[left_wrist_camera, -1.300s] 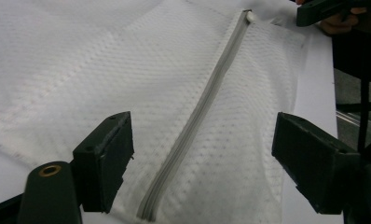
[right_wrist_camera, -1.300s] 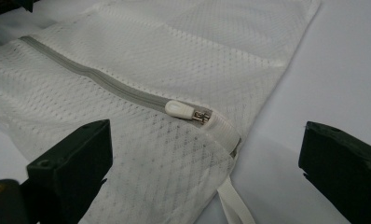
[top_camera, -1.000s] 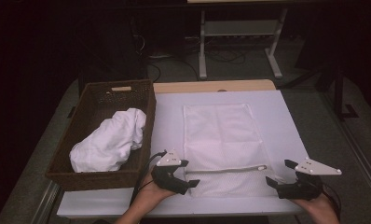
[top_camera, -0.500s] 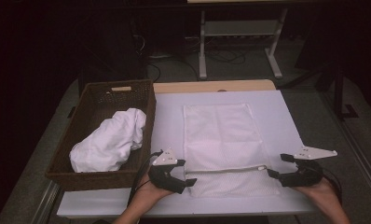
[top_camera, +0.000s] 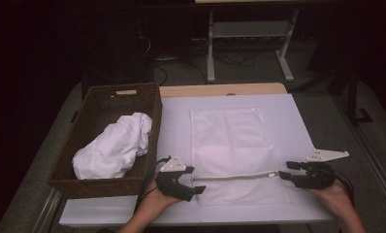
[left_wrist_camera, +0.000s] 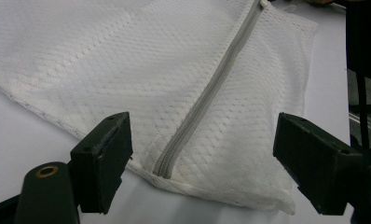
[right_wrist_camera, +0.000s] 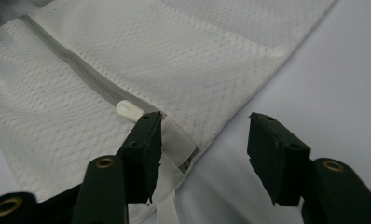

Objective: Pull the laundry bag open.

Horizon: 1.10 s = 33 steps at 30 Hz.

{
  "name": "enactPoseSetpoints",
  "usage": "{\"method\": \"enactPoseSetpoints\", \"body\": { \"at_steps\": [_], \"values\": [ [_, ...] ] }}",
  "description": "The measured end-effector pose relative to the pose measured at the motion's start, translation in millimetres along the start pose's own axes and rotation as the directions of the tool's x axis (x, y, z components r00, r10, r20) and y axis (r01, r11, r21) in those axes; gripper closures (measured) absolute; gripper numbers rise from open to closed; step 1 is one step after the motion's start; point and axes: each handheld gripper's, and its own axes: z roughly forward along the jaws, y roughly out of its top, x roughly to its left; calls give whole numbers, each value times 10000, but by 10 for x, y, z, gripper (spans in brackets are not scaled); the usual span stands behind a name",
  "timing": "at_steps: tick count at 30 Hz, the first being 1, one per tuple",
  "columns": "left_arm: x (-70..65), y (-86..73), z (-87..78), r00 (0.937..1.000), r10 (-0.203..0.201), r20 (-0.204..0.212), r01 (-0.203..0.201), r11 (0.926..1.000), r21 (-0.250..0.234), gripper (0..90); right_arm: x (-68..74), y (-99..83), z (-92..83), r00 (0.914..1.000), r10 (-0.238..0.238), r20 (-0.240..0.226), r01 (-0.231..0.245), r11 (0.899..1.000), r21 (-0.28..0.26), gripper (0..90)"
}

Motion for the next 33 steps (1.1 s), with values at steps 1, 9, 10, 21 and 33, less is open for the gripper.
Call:
{"method": "enactPoseSetpoints", "body": {
  "at_steps": [1, 9, 10, 21, 33],
  "values": [
    [-1, 0, 1, 10000, 13, -11, -13, 10000, 1, 197, -1, -4, 6, 10000, -7, -44, 7, 10000, 2, 454],
    [13, -2, 1, 10000, -26, -41, 27, 10000, 44, 204, 25, -36, 66, 9991, -170, -393, 185, 9991, 371, 563],
    [14, -2, 0, 10000, -40, -36, 40, 10000, 38, 205, 27, -39, 76, 9988, -238, -425, 257, 9987, 448, 573],
    [20, -4, 14, 10000, -29, -58, 30, 9999, 146, 205, 169, -50, 108, 9905, -1341, 306, 1320, 9894, 605, 676],
    [25, -4, 27, 10000, 6, -44, -5, 9998, 195, 205, 182, -52, 116, 9936, -1130, 84, 1124, 9922, 538, 850]
  ]
}}
